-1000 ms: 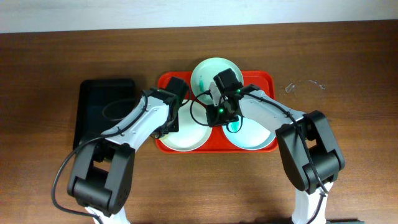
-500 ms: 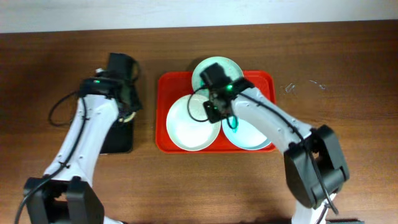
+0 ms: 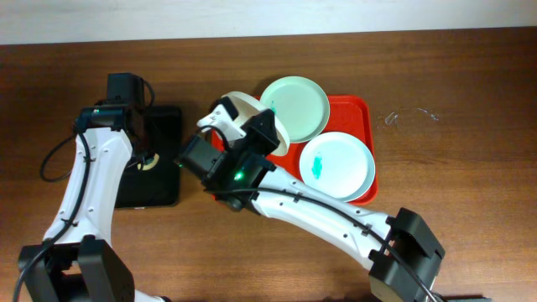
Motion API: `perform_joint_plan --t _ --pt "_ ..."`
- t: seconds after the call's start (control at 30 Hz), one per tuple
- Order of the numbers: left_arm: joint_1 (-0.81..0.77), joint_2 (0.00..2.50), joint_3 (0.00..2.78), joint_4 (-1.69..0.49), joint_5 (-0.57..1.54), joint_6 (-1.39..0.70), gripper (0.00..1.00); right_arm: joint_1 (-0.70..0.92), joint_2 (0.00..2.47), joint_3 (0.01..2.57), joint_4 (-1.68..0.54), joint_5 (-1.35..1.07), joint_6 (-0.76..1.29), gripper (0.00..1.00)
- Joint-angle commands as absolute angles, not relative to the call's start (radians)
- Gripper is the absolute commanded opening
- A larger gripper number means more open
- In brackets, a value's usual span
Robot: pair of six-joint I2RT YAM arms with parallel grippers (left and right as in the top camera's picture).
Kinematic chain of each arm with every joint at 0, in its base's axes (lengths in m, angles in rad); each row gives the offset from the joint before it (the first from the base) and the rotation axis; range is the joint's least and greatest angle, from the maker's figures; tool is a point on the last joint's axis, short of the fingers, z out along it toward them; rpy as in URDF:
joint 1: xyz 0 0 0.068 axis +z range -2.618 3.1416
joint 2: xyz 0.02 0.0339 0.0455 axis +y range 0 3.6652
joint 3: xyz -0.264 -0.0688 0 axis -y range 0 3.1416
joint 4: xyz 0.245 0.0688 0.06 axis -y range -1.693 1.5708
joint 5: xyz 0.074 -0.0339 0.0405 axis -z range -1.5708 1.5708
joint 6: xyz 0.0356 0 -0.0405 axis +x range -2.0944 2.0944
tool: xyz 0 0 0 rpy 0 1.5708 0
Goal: Clean dirty plates on tray and stack at the side
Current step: 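Lift the white plate with the right gripper and place it right of tray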
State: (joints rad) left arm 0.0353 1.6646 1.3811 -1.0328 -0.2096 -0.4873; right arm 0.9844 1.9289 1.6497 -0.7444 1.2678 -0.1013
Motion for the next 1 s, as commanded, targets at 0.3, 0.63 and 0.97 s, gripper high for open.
perform_joint_plan --t 0.3,0.63,0.97 --pt "0.038 1.660 1.380 -1.034 -0.202 -0.492 0.00 1.001 1.901 1.668 -0.700 1.438 -0.412 0.04" --pt "0.038 1.660 1.375 -1.031 -0.206 -0.492 0.00 0.781 1.853 1.673 -0.849 0.557 0.059 0.04" --pt "0.038 1.660 1.375 -1.031 -0.205 -0.492 0.00 0.112 1.889 1.642 -0.954 -0.392 0.058 0.04"
